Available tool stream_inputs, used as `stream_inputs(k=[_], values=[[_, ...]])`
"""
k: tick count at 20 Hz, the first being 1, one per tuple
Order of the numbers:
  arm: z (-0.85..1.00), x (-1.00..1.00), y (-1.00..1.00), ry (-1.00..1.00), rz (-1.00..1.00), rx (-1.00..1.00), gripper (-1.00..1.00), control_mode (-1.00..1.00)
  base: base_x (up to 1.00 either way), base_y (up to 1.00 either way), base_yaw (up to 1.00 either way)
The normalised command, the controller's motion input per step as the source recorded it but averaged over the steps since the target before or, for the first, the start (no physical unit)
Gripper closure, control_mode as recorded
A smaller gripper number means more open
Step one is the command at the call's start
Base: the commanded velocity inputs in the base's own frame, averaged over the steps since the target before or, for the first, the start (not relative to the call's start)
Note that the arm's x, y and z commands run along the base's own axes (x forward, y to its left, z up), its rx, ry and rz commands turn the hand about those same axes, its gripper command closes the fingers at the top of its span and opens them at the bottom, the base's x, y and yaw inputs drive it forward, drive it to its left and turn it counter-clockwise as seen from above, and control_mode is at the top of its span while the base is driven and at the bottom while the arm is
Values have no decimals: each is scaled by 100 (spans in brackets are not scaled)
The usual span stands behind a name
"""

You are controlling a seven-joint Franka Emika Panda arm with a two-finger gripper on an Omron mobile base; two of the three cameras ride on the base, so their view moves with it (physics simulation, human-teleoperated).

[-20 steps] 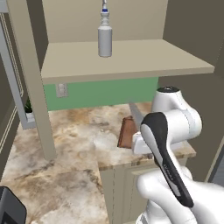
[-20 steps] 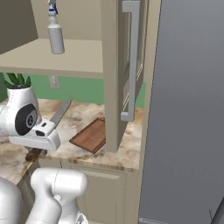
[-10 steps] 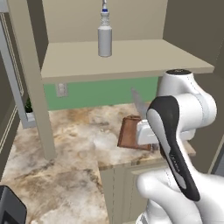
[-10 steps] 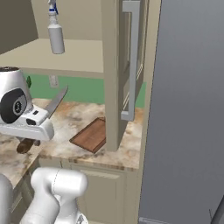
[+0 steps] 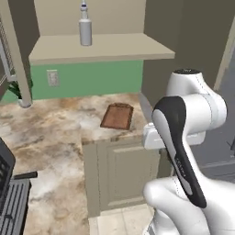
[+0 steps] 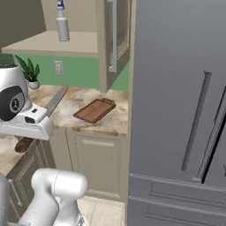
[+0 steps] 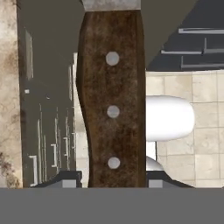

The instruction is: Move the cutting board and knife to the sink. Then move spray from the cabinet to the counter.

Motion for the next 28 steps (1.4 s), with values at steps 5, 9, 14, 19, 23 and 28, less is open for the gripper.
stream_inputs(k=[5, 9, 14, 19, 23, 28], values=[[0, 0, 0, 0, 0, 0, 100, 100, -100, -71, 0], [0, 0, 0, 0, 0, 0, 100, 100, -100, -50, 2], [0, 0, 0, 0, 0, 0, 100, 100, -90, -29, 28], [0, 0, 0, 0, 0, 0, 100, 100, -55, -60, 55], [0, 0, 0, 0, 0, 0, 100, 100, -38, -92, 59], [0, 0, 0, 0, 0, 0, 100, 100, -30, -86, 60]])
